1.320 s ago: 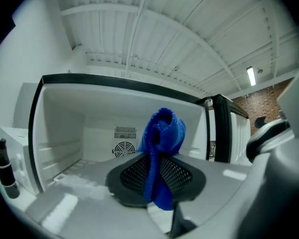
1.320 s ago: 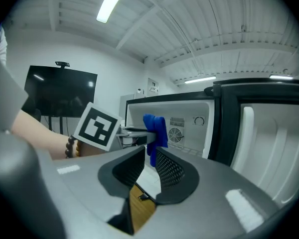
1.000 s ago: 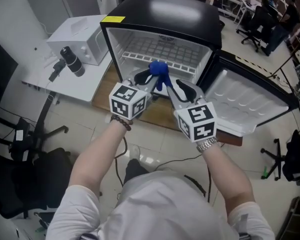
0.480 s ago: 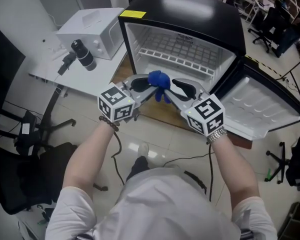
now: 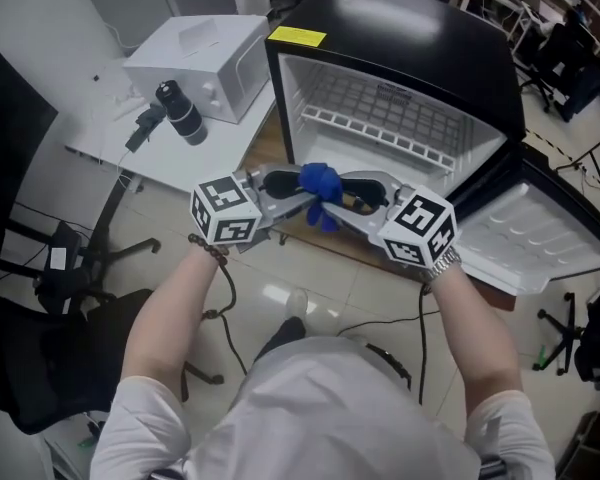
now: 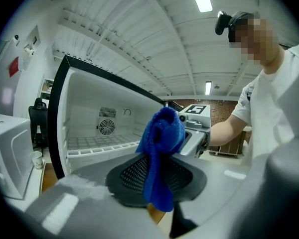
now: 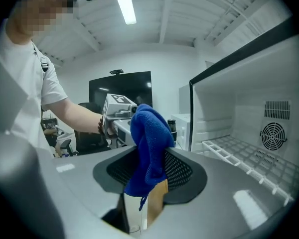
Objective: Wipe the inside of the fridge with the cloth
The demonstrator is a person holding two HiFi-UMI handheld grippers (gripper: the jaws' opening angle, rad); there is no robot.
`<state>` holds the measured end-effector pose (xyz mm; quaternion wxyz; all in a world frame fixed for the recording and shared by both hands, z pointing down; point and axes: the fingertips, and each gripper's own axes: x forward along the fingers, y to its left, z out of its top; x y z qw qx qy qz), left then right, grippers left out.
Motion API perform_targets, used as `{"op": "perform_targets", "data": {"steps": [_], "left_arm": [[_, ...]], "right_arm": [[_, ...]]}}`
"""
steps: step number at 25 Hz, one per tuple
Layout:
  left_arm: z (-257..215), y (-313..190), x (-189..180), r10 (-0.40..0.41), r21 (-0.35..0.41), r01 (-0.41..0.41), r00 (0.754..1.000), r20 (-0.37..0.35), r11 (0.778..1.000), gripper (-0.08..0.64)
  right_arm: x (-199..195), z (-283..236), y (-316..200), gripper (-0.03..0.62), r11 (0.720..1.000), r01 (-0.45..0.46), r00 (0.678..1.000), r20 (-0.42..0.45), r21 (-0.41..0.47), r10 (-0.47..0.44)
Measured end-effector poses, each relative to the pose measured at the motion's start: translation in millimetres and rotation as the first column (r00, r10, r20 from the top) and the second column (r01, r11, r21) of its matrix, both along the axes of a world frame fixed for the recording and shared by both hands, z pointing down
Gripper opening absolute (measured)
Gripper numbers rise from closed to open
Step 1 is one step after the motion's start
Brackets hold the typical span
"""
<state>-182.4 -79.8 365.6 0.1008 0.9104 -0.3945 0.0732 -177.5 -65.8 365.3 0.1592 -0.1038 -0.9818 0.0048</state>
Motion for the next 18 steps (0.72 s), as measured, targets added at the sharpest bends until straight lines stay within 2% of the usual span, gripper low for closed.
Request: {"op": "perform_targets", "data": {"steps": [3,6,10,14,18], "left_arm": [[7.0,-1.6,-10.0,0.008,-0.018,-0.008,1.000,-0.002,1.000,0.074],[16.1,-2.8,-20.9,0.008,-0.038,-0.008,1.000,-0.005,0.999,0.075],[30.1,-7.2,-35.8,-0.018,-0.060,0.019,1.000,0.016,0.998,0.087],[44.8,-18.0,-55.3,-0.089,-0.063,0.092,0.995,0.055,0.994,0.123],[64.3,-31.8,-77.3,-0.195,-0.060,0.202,0.975,0.104,0.978,0.172]], "right_arm": [[-12.1,7.6,-2.5,0.145,1.000,0.005,1.000,-0.005,-0.013,-0.006],[-21.9,17.4,-6.2,0.097,1.000,-0.006,1.000,-0.007,-0.021,0.006],[-35.2,31.4,-13.1,0.072,0.999,-0.036,0.999,-0.005,-0.033,0.035],[-49.9,47.5,-25.7,0.066,0.995,-0.100,0.995,-0.006,-0.021,0.100],[-61.7,68.8,-42.8,0.066,0.981,-0.192,0.981,-0.016,0.015,0.192]]}}
